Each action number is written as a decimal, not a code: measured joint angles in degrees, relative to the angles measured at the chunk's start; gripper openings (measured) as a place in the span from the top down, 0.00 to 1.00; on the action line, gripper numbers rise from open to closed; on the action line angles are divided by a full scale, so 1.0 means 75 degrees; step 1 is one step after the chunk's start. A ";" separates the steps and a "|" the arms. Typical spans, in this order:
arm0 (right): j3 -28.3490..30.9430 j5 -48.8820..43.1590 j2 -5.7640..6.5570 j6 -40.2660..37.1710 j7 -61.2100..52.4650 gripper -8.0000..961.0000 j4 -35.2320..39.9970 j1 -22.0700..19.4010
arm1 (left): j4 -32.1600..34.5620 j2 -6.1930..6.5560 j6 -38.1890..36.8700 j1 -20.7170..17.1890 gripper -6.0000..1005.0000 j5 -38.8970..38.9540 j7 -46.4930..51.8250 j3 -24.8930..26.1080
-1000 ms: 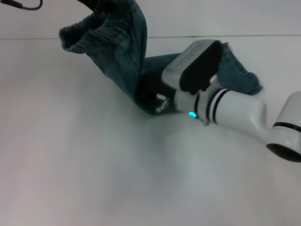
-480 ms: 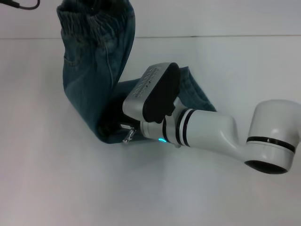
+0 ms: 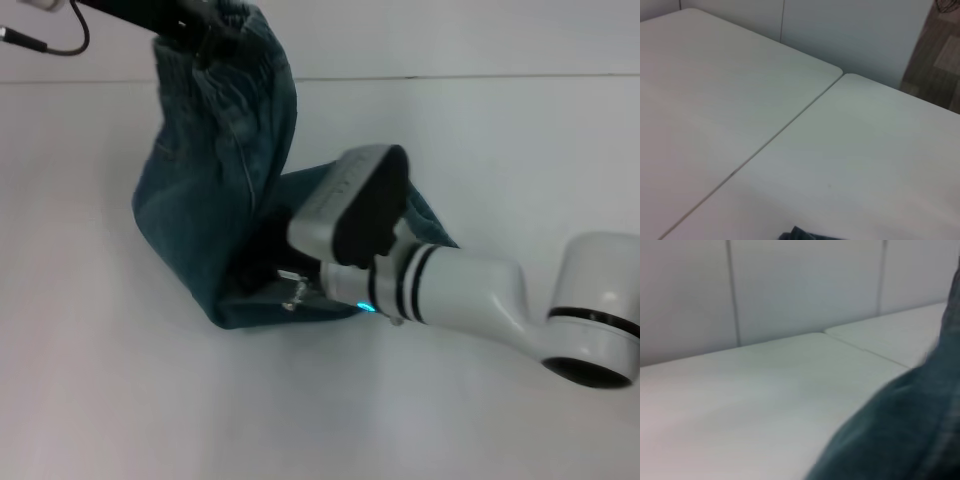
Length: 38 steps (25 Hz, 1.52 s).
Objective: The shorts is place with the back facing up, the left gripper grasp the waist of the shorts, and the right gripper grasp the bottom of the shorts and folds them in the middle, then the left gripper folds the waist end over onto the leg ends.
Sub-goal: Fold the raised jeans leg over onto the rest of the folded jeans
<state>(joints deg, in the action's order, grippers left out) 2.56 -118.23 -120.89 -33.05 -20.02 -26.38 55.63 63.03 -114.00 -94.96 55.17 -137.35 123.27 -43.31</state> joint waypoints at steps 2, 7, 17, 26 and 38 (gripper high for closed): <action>0.0038 -0.0008 0.0023 -0.0262 0.0004 0.99 0.0107 -0.0272 | -0.0064 -0.0051 0.0006 -0.0031 0.87 0.0000 -0.0083 0.0013; 0.0457 -0.0006 0.0063 -0.1338 -0.0002 0.99 0.0674 -0.1270 | -0.0192 -0.0234 0.0011 -0.0043 0.87 0.0000 -0.0207 -0.0001; 0.3174 0.0063 0.0110 -0.3346 -0.0030 0.99 0.1826 -0.2501 | -0.0685 -0.0967 0.0671 -0.0022 0.87 0.0037 -0.0860 -0.0078; 0.4422 0.0072 0.0127 -0.3921 -0.0405 0.99 0.1928 -0.2863 | -0.2173 -0.1294 0.2456 0.0087 0.87 0.0084 -0.1143 -0.1011; 0.4310 0.0007 0.0141 -0.3936 -0.0698 0.98 0.1987 -0.2887 | -0.2411 -0.1330 0.3141 -0.0350 0.49 0.1262 -0.1414 -0.1579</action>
<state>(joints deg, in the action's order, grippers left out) 34.88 -118.18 -119.84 -62.57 -25.25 -11.48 33.98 44.95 -123.97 -71.40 52.54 -127.89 112.66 -55.15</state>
